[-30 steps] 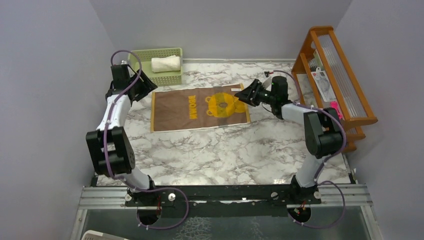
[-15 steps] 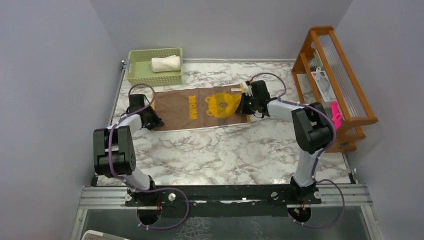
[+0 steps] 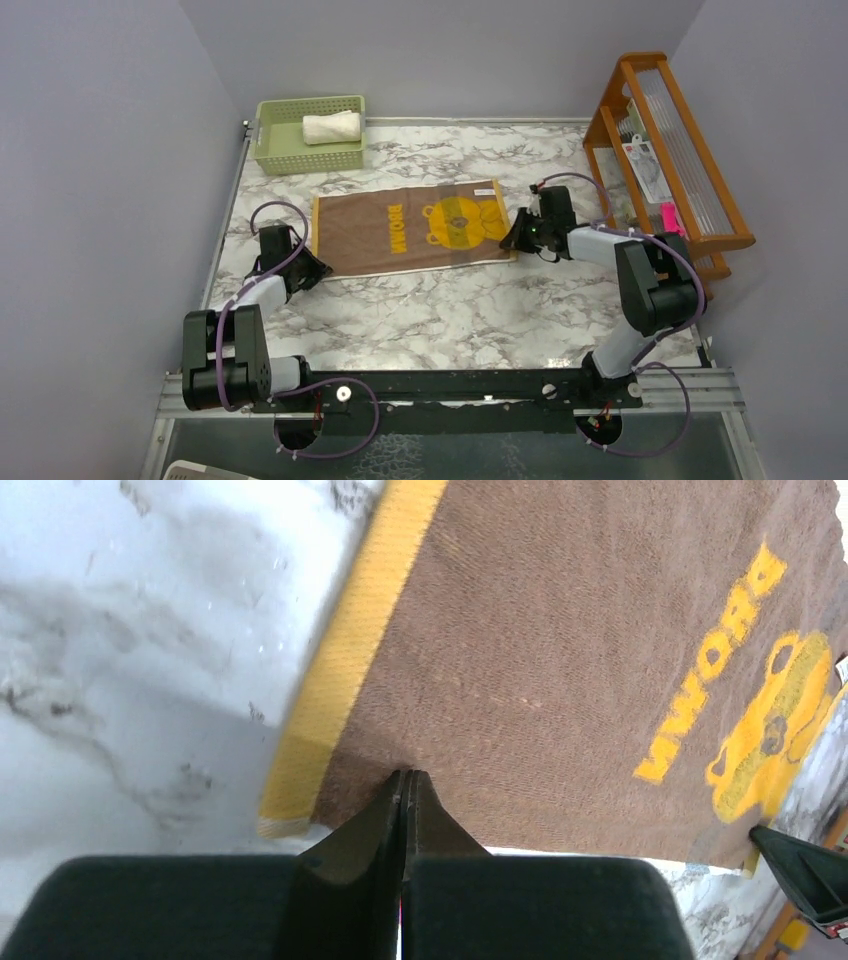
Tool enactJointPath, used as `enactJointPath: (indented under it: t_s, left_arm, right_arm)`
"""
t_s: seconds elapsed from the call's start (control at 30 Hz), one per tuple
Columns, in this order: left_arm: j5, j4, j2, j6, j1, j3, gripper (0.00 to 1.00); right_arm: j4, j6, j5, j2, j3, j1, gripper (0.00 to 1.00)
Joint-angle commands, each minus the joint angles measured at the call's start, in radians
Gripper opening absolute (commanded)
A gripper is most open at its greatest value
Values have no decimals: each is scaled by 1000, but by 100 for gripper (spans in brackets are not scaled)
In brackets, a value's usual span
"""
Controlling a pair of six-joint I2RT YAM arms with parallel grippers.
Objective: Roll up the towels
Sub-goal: Flatten out the towel at the center of the board, then fold the towel at the center of the board.
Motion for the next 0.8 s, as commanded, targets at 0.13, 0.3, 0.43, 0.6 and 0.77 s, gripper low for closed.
enactJointPath:
  t_s: [0.13, 0.3, 0.43, 0.6, 0.77]
  left_arm:
    - [1, -136, 2, 186, -8, 231, 14]
    - [48, -355, 267, 401, 23, 659, 48]
    - [45, -338, 425, 452, 40, 800, 50]
    - [73, -363, 557, 490, 56, 921, 46]
    - [73, -357, 638, 504, 54, 941, 45]
  right_arm:
    - [-137, -91, 21, -215, 5, -43, 16]
    - [-55, -137, 44, -186, 183, -43, 53]
    - [-83, -164, 23, -12, 367, -42, 54]
    - [-221, -245, 60, 197, 616, -42, 56]
    - [-213, -323, 209, 282, 651, -43, 60]
